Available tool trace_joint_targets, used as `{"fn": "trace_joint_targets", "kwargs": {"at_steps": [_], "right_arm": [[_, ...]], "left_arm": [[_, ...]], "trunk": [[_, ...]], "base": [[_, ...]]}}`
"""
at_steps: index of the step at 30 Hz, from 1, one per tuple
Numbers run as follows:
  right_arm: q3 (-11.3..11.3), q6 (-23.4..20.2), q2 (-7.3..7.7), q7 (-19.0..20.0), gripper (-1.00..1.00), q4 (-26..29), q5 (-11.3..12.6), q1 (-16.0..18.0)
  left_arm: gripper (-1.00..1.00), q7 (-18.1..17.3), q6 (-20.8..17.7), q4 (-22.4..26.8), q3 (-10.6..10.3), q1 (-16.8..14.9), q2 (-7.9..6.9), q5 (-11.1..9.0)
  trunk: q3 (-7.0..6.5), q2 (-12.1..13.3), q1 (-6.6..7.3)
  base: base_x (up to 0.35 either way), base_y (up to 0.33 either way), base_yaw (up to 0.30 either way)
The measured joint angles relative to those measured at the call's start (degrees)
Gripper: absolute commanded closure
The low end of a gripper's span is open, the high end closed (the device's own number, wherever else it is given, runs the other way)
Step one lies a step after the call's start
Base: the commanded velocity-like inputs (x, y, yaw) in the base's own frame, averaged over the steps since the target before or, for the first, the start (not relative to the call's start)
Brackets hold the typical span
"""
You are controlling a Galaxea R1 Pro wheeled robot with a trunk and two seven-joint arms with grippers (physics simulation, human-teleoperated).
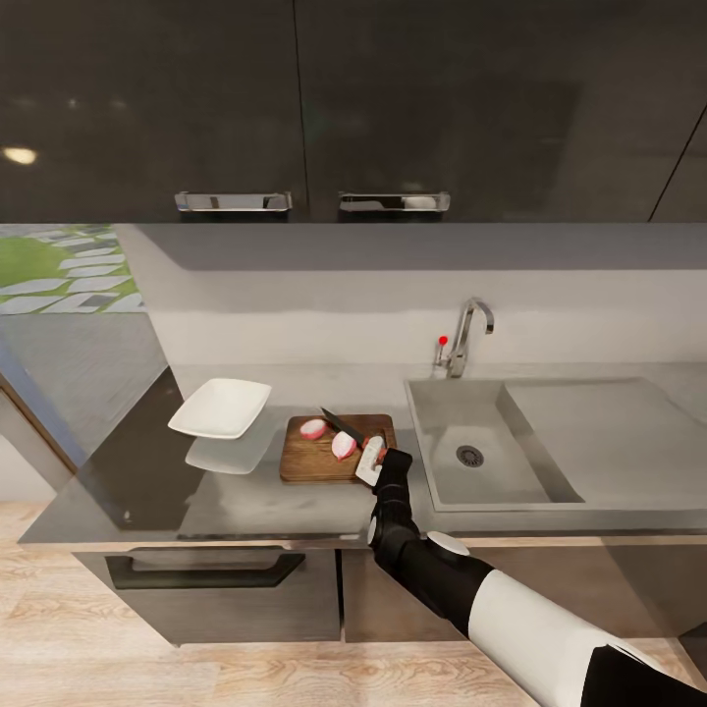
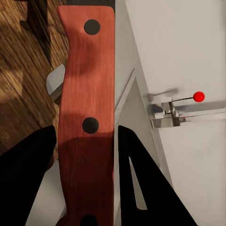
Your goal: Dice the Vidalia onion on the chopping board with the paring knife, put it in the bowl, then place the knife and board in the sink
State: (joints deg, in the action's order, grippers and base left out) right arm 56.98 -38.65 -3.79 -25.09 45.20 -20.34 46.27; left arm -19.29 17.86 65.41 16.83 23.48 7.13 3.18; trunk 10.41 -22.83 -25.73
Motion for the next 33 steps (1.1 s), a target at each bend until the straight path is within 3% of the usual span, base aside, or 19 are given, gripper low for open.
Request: {"fn": "trace_joint_targets", "kwargs": {"at_steps": [17,19,21,31,32,33], "right_arm": [[0.1,0.0,-0.07,-0.8,1.00,-0.6,0.2,0.0],[0.3,0.0,-0.08,0.6,1.00,-0.7,0.0,0.0],[0.9,0.3,-0.09,4.7,1.00,-0.9,0.6,0.0],[1.7,0.4,-0.18,5.3,1.00,-0.9,0.5,0.0],[1.7,0.8,-0.16,5.2,1.00,-2.2,2.5,-0.1],[1.7,0.8,-0.09,5.2,1.00,-2.3,2.4,-0.1]], "left_arm": [[-1.00,0.0,0.0,0.0,0.0,0.0,0.00,0.0],[-1.00,0.0,0.0,0.0,0.0,0.0,0.00,0.0],[-1.00,0.0,0.0,0.0,0.0,0.0,0.00,0.0],[-1.00,0.0,0.0,0.0,0.0,0.0,0.00,0.0],[-1.00,0.0,0.0,-0.1,0.0,0.0,0.00,0.0],[-1.00,0.0,0.0,-0.1,0.0,0.0,0.00,0.0]], "trunk": [[0.00,0.0,0.00],[0.00,0.0,0.00],[0.01,0.0,0.00],[0.01,0.0,0.00],[0.02,0.0,-0.02],[0.02,0.0,-0.01]], "base": [[0.000,0.000,0.000],[0.000,0.000,0.000],[0.000,0.000,0.000],[0.000,0.000,0.000],[0.000,0.000,0.000],[0.000,0.000,0.000]]}}
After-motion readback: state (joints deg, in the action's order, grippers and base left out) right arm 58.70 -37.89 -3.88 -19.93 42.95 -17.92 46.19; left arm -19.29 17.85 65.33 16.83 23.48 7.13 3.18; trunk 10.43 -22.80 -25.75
